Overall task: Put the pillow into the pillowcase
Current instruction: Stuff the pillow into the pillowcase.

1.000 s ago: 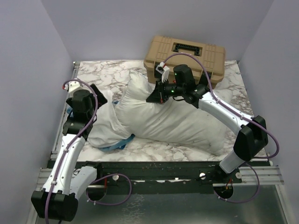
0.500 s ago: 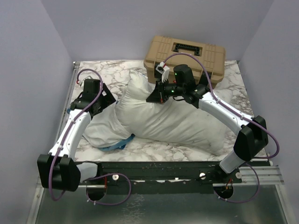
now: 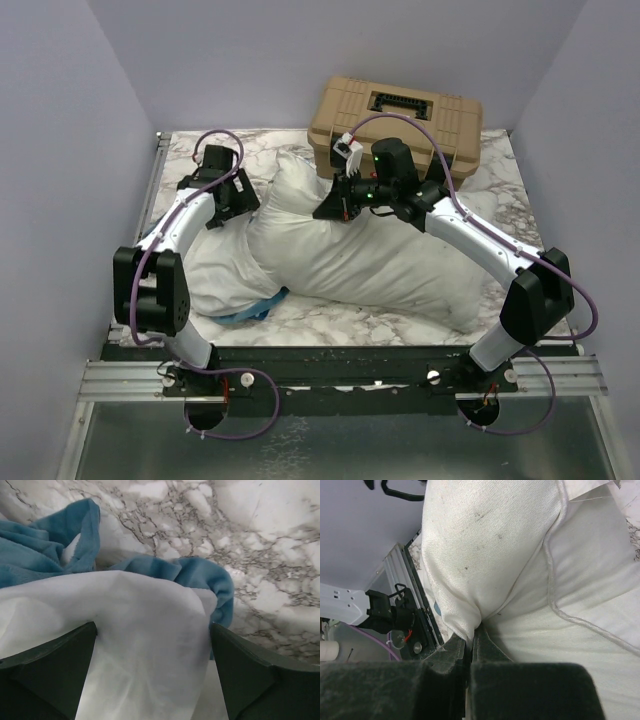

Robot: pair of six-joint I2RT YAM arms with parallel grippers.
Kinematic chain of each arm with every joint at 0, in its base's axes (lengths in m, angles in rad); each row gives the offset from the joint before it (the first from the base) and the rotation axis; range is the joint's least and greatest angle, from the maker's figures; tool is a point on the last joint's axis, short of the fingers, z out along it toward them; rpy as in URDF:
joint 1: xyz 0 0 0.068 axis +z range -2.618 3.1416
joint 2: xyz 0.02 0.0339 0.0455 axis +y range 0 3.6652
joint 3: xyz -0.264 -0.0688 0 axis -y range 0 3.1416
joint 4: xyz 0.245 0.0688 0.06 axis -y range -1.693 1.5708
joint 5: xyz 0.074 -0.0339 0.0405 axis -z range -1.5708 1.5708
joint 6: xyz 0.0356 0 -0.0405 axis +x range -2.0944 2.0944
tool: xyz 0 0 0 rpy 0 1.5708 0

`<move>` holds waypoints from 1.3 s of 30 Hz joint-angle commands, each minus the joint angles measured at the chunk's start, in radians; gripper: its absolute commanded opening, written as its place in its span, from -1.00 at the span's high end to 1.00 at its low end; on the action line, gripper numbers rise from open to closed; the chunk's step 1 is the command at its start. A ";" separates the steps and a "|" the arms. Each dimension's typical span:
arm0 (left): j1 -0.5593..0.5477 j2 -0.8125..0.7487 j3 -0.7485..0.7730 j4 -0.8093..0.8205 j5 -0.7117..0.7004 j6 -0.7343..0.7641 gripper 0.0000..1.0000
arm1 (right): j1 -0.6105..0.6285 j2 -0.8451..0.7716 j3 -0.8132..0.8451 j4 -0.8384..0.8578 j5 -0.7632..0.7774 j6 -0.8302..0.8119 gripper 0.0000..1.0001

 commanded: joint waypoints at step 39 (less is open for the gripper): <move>-0.111 -0.258 0.133 0.138 0.286 -0.338 1.00 | -0.046 0.008 0.227 0.168 -0.262 0.305 1.00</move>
